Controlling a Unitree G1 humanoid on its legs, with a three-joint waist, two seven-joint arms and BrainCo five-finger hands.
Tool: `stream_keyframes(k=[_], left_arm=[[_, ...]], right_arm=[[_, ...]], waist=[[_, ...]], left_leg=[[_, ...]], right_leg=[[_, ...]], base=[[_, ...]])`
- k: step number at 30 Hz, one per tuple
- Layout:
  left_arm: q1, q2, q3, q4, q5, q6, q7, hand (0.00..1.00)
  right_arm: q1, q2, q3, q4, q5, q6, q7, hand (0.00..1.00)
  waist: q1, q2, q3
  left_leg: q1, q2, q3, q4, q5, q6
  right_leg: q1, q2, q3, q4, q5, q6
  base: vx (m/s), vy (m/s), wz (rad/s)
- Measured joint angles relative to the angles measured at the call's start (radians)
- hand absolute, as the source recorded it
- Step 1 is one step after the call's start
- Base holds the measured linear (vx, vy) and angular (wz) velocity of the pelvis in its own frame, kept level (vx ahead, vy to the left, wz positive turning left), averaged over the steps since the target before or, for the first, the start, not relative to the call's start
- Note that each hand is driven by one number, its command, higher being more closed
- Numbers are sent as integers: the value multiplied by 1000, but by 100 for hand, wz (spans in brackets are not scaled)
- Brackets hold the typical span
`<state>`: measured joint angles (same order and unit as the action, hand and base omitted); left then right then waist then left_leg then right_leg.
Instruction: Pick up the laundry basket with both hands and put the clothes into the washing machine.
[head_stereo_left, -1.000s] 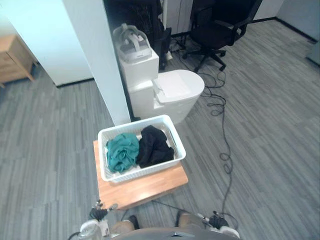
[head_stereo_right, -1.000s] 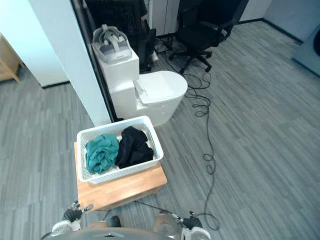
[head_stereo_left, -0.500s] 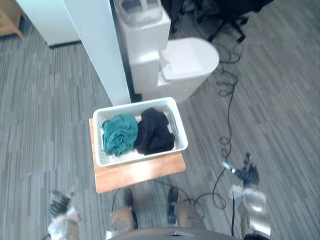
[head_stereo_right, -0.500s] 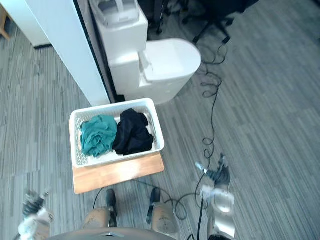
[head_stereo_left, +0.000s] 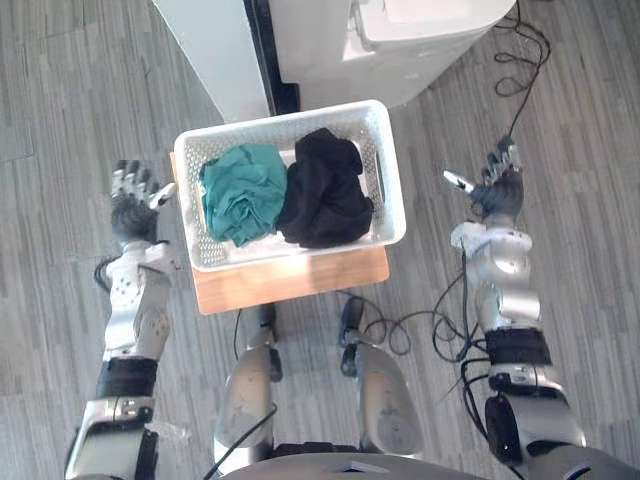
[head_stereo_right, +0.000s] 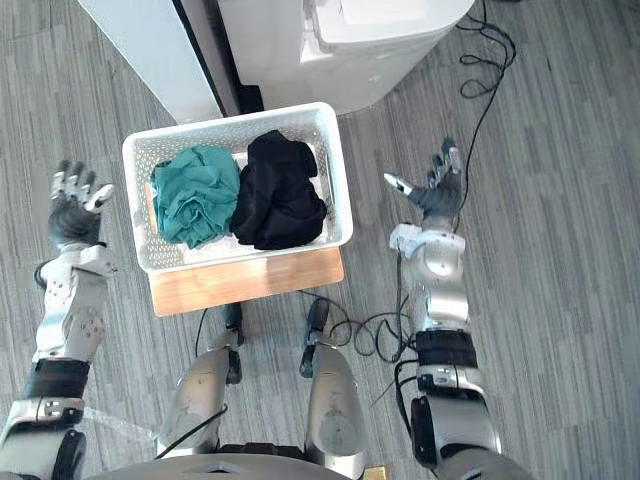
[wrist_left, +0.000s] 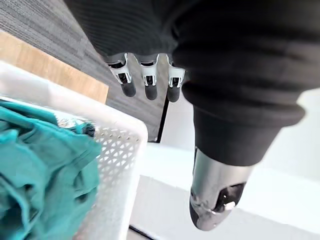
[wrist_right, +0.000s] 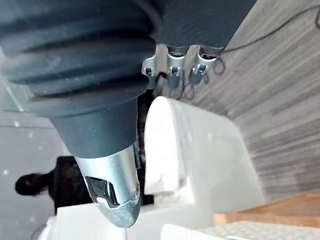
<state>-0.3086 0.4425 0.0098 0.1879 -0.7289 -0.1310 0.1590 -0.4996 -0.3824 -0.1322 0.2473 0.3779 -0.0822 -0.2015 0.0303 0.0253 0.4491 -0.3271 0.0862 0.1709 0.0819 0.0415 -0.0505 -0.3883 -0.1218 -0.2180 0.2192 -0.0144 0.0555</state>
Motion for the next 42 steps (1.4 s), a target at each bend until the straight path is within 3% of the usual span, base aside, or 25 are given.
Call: stream_keyframes(k=[3,7,10,13,19,32,42], left_arm=[[-22,44,-51,21,-12,30,-21,0],[-45,32,-38,49,60,52,-9,0],[-42,-42,41,41,159,70,15,0],[-11,-166,127,-25,287,94,56,0],[33,-250,239,-96,417,120,95,0],[49,-435,303,-155,549,169,120,0],[5,-447,301,28,553,206,84,0]], right_arm=[[15,-7,28,-61,30,3,-1,0],[73,5,55,-172,50,2,2,0],[87,14,48,-207,48,-3,1,0],[121,41,17,-222,43,-2,1,0],[147,80,-48,-221,-31,-1,3,0],[170,184,-71,-233,-33,2,0,0],[174,214,-73,-280,-32,3,-5,0]], waist=[[19,4,2],[25,12,7],[22,12,7],[21,18,10],[19,19,10],[20,19,11],[19,19,11]], left_leg=[[-22,2,27,2,1,1],[-25,5,44,2,1,1],[-37,2,47,4,4,3],[-42,-2,46,2,8,2],[-37,-5,44,-7,14,-1],[-58,-5,51,-31,30,0],[-94,8,78,46,-17,3]], right_leg=[[-34,0,18,2,11,-1],[-44,-2,25,10,13,-1],[-62,-6,27,21,13,-1],[-69,-10,26,24,13,-1],[-70,-12,25,28,13,-1],[-101,-14,26,31,16,-1],[-102,-11,39,13,31,4]], base=[[-57,7,-17],[-26,-6,-7],[-5,-1,-2],[2,1,1],[0,0,0],[13,-3,0],[11,7,-3]])
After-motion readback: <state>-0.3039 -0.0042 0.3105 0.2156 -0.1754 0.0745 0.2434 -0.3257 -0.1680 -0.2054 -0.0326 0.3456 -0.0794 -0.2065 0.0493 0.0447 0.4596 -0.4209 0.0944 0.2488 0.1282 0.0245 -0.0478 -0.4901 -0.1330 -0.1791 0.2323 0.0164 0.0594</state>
